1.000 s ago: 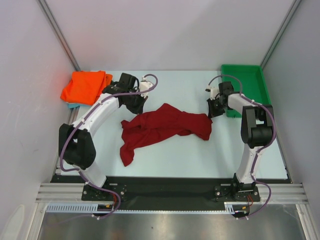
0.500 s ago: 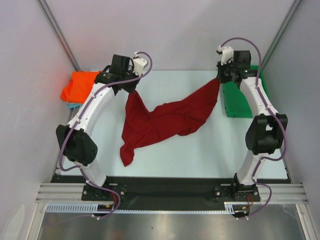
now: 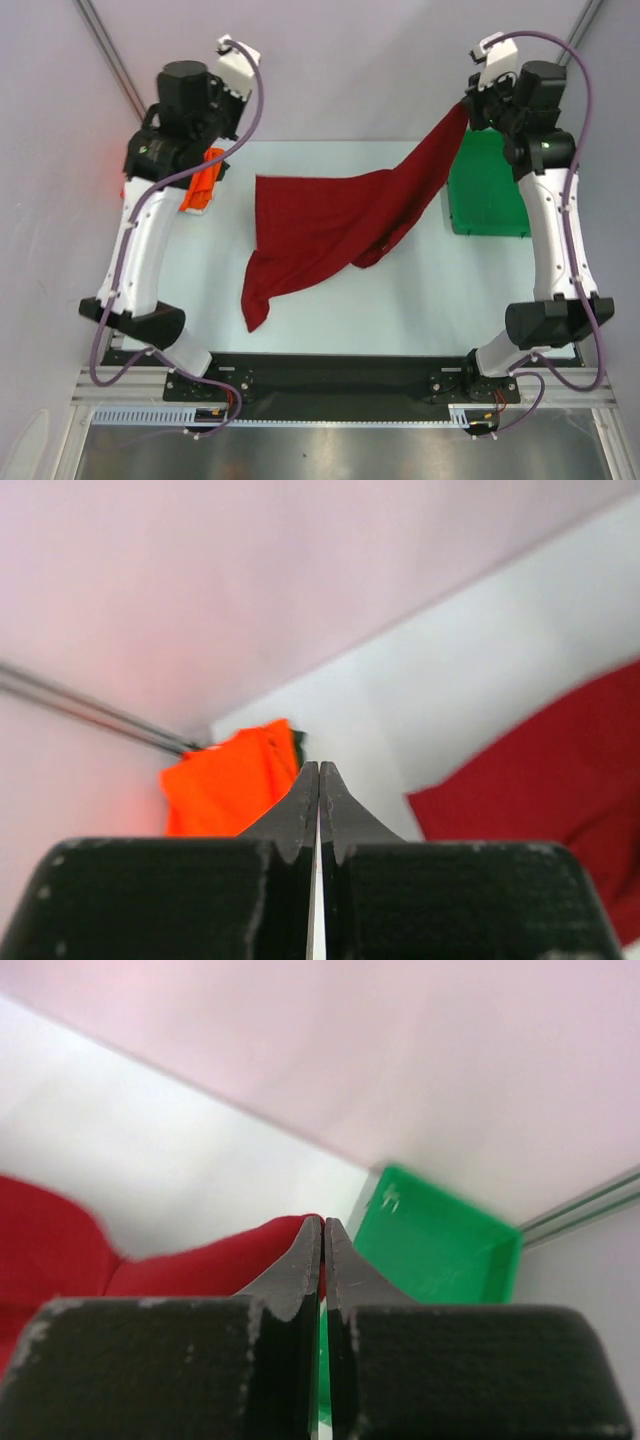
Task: Fold and stack the t-shirts
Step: Flatten the tshirt out
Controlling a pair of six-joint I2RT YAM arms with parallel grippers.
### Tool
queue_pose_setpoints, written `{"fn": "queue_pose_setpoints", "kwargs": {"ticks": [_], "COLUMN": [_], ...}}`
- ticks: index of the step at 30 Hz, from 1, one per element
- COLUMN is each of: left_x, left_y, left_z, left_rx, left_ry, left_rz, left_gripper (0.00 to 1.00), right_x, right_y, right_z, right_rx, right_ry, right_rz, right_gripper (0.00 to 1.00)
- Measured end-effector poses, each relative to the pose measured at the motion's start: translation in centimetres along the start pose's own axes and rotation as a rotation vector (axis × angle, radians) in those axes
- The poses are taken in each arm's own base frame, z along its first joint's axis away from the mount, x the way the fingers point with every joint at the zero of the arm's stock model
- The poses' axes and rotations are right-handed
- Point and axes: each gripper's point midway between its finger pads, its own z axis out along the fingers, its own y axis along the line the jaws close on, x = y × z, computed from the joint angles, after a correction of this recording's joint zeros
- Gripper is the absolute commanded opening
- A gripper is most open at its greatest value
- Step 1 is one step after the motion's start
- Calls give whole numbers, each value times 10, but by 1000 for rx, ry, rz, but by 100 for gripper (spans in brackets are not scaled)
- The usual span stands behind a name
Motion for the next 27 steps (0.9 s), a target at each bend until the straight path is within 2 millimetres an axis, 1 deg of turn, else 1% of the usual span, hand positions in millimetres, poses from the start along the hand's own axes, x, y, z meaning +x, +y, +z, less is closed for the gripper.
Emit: {"fn": "queue_pose_setpoints", "kwargs": {"ticks": [2, 5, 8, 9, 10, 11, 12, 13, 14, 15, 17, 19, 20, 21, 22, 23, 24, 25, 27], "left_x": [-17, -31, -40, -40, -35, -28, -18, -6, 6, 22, 61, 96, 115, 129, 147, 163, 176, 185, 196], "left_y": [18, 36, 47, 46, 41, 34, 25, 12, 0, -15, -47, -76, -91, -104, -116, -128, -138, -144, -155], "left_z": [-30, -69, -103, -108, -113, -113, -110, -106, -100, -90, -61, -30, -9, 9, 27, 47, 64, 76, 108], "left_rx": [-56, -119, -154, -148, -128, -99, -57, -5, 38, 94, 210, 322, 383, 431, 481, 529, 573, 603, 658], "left_ry": [-58, -123, -177, -189, -188, -174, -155, -136, -106, -64, 48, 166, 232, 281, 345, 400, 447, 483, 518], "left_rz": [7, 11, 7, 7, 10, 17, 31, 29, 31, 29, 12, -8, -25, -41, -71, -102, -139, -170, -234], "left_gripper": [0, 0, 0, 1, 4, 29, 40, 49, 61, 64, 70, 71, 70, 68, 67, 65, 65, 64, 63], "right_x": [-24, -56, -80, -87, -91, -92, -90, -83, -76, -67, -48, -23, 0, 9, 24, 35, 47, 56, 67], "right_y": [-3, -4, -2, -1, 0, 2, 4, 7, 9, 11, 16, 20, 24, 26, 28, 30, 33, 35, 37], "right_z": [-24, -62, -98, -110, -120, -128, -133, -134, -135, -132, -125, -111, -100, -96, -90, -87, -84, -82, -80], "right_rx": [28, 59, 84, 93, 99, 102, 103, 99, 94, 87, 72, 52, 32, 25, 13, 5, -5, -13, -20], "right_ry": [-59, -141, -215, -236, -253, -261, -264, -253, -237, -218, -174, -116, -60, -38, -1, 27, 56, 80, 107], "right_rz": [-17, -48, -80, -90, -98, -103, -105, -104, -101, -97, -86, -74, -62, -56, -45, -37, -28, -21, -13], "right_gripper": [0, 0, 0, 0, 0, 0, 0, 0, 0, 0, 0, 0, 0, 0, 0, 0, 0, 0, 0]}}
